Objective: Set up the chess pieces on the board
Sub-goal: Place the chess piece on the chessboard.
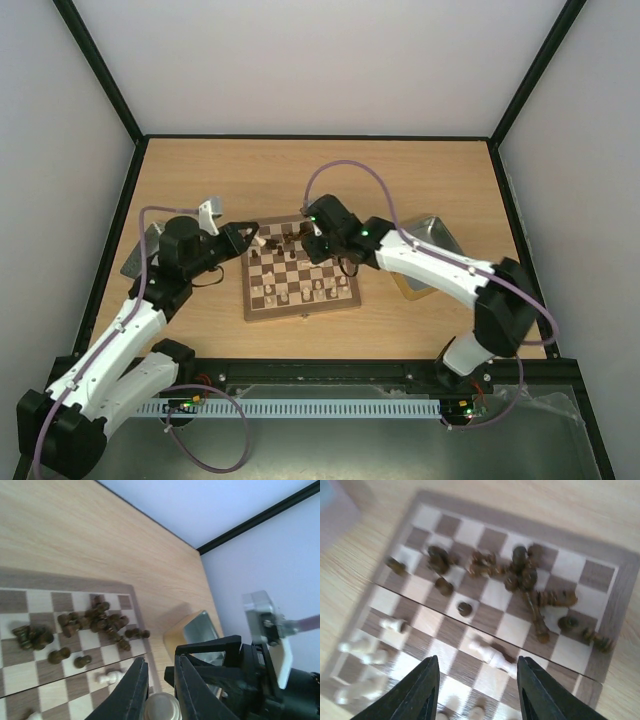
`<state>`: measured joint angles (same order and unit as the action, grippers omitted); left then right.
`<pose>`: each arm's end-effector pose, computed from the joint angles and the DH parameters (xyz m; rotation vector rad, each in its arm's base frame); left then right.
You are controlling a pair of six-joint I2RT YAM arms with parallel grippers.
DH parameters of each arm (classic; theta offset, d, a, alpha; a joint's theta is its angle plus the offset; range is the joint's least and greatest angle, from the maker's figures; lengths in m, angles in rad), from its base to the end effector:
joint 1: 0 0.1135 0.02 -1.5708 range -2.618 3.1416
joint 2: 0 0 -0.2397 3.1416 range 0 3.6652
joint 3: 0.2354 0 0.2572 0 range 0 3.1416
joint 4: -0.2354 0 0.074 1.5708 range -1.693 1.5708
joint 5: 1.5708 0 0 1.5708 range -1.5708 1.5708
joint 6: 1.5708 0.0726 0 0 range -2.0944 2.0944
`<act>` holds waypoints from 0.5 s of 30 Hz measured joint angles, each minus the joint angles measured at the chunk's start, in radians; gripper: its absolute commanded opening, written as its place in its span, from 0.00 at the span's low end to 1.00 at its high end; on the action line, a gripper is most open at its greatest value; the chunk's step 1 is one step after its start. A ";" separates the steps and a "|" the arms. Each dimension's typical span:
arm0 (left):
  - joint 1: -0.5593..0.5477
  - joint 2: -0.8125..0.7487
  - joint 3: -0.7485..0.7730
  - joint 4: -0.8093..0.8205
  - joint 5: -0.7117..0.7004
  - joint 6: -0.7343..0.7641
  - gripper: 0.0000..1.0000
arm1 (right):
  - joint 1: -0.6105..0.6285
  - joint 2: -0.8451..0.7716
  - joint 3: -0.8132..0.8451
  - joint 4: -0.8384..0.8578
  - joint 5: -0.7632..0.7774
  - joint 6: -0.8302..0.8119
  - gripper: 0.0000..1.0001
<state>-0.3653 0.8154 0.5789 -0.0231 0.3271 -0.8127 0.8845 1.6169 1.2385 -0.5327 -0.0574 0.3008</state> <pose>0.2259 -0.1114 0.2511 -0.1915 1.9591 -1.1023 0.2347 0.2930 0.2005 -0.7637 2.4544 0.5527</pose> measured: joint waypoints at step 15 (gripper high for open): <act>0.000 0.039 0.178 0.043 0.153 -0.375 0.11 | 0.100 -0.354 -0.429 0.851 -0.130 0.057 0.56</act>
<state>-0.3653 0.8543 0.7570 0.0200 0.4801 -1.1881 0.9848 1.2633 0.8097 0.3183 -0.1875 0.3580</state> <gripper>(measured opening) 0.138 0.570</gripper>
